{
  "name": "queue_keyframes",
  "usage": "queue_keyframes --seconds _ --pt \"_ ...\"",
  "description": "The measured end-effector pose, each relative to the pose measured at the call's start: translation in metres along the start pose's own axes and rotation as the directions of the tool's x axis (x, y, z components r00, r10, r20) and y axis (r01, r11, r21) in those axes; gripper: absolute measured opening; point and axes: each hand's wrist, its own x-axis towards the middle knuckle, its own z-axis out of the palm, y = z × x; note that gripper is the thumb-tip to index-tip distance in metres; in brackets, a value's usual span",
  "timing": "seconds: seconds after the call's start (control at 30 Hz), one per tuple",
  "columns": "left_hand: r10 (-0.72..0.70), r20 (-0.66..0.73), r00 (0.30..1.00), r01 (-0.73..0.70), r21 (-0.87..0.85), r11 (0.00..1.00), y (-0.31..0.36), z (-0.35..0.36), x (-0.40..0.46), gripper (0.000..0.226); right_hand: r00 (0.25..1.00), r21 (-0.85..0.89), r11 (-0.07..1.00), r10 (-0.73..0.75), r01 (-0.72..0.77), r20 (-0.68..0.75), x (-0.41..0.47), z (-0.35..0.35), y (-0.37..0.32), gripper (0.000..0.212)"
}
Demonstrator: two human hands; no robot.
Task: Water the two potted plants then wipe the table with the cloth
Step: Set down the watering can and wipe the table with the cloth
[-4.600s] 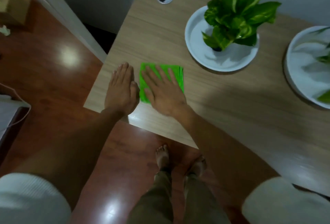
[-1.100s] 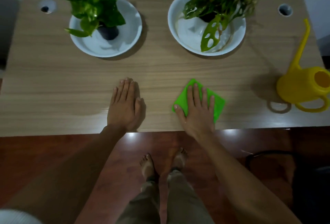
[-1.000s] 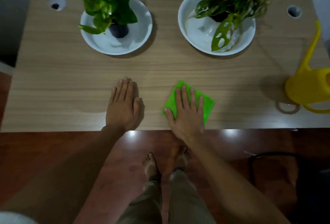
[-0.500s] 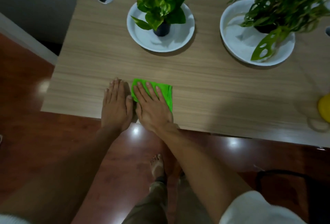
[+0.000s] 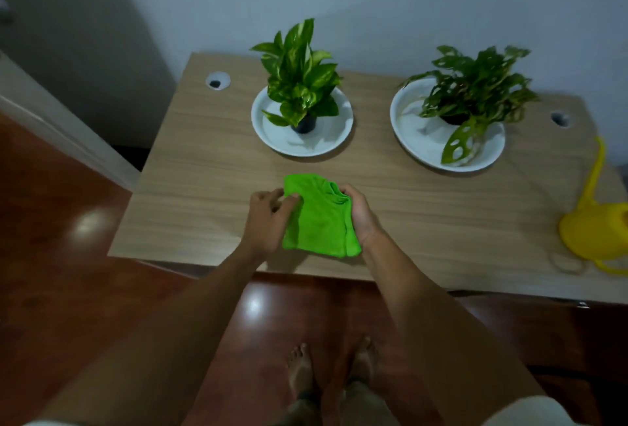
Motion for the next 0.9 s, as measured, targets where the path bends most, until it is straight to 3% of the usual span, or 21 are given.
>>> queue_keyframes --seconds 0.07,0.23,0.37,0.4,0.67,0.83,0.9 --pt "-0.084 0.107 0.991 0.104 -0.204 0.973 0.018 0.015 0.000 0.025 1.000 -0.007 1.000 -0.021 0.021 0.007 -0.009 -0.013 -0.015 0.069" --pt "-0.019 0.124 0.992 0.037 -0.141 0.989 0.041 0.048 -0.004 0.016 0.998 0.036 0.999 -0.018 0.015 0.060 -0.032 -0.059 -0.036 0.085" --pt "0.035 0.196 0.980 -0.020 -0.080 0.997 0.052 0.075 -0.011 0.015 0.997 -0.168 0.983 -0.075 0.068 -0.032 -0.049 -0.101 -0.042 0.026" --pt "0.044 0.219 0.975 -0.027 -0.080 0.996 0.054 0.084 -0.013 0.017 0.989 -0.198 0.975 -0.121 0.102 -0.082 -0.052 -0.112 -0.044 0.020" --pt "-0.076 0.411 0.909 0.118 -0.077 0.990 0.075 0.176 -0.020 0.020 0.934 -0.245 0.953 -0.245 0.181 -0.262 -0.072 -0.203 -0.075 0.019" --pt "-0.158 0.454 0.877 0.181 -0.008 0.983 0.081 0.254 -0.017 0.022 0.902 -0.365 0.922 -0.262 0.129 -0.343 -0.082 -0.273 -0.111 0.012" --pt "-0.185 0.455 0.871 0.199 0.016 0.980 0.083 0.283 -0.015 0.020 0.885 -0.488 0.868 -0.299 0.096 -0.357 -0.074 -0.311 -0.124 0.014"
